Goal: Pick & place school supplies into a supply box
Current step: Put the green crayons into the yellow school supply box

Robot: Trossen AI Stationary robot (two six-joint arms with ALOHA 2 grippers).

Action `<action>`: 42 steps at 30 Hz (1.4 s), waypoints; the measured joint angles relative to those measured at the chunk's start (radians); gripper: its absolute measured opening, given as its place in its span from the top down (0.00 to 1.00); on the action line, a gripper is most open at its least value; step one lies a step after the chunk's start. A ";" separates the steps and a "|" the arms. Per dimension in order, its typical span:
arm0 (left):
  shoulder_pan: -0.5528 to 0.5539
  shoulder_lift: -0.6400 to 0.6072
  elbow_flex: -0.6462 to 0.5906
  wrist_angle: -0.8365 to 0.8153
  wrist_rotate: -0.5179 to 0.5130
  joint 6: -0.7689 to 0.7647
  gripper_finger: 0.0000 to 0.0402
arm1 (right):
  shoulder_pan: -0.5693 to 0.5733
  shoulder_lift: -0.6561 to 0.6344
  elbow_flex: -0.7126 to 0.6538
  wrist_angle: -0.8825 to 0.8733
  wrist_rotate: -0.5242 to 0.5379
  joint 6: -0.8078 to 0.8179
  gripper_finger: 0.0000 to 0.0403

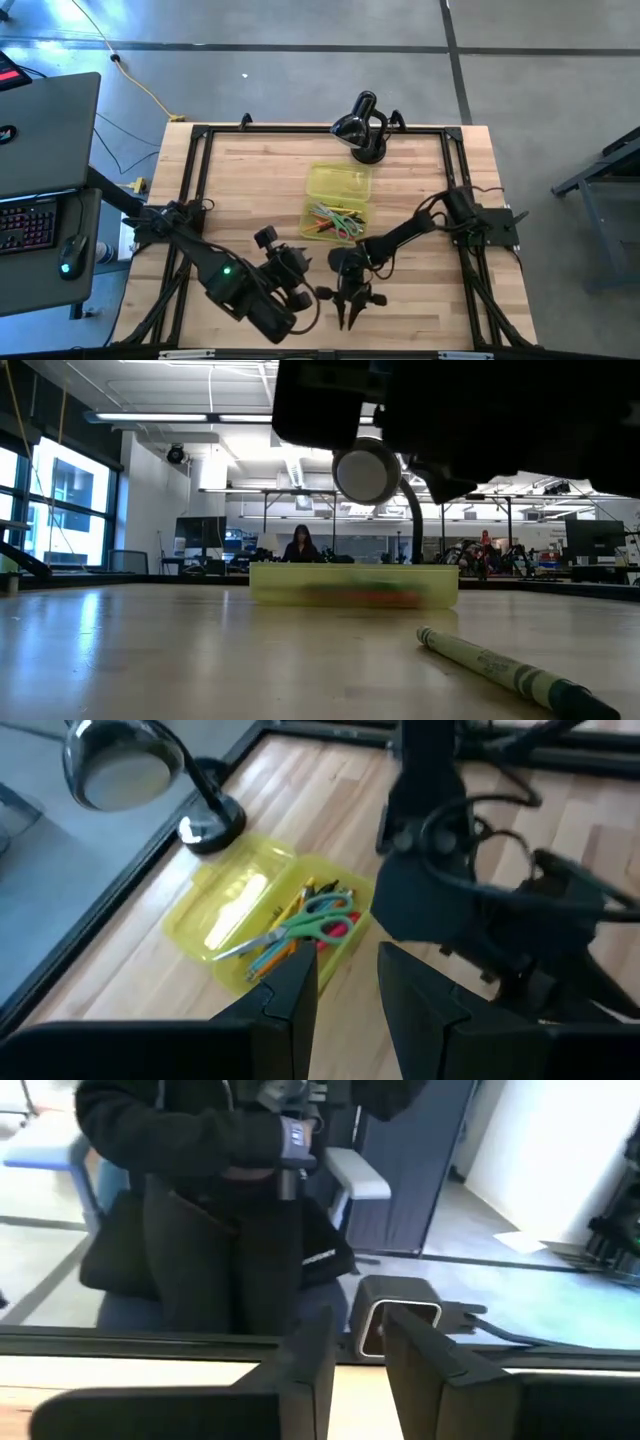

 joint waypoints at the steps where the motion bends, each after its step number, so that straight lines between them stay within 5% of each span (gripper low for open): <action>1: -0.003 -0.006 0.000 0.001 -0.011 0.000 0.66 | -0.001 0.009 0.009 -0.002 -0.004 -0.002 0.84; 9: -0.015 -0.022 0.000 0.001 -0.039 0.005 0.66 | -0.025 0.042 0.029 -0.079 0.022 -0.049 0.85; 16: -0.014 -0.021 -0.001 0.000 -0.037 0.020 0.66 | -0.022 0.045 0.027 -0.305 0.154 -0.294 0.85; 42: -0.014 -0.021 -0.001 0.001 -0.053 0.027 0.66 | -0.081 0.079 0.028 -0.323 0.076 -0.419 0.85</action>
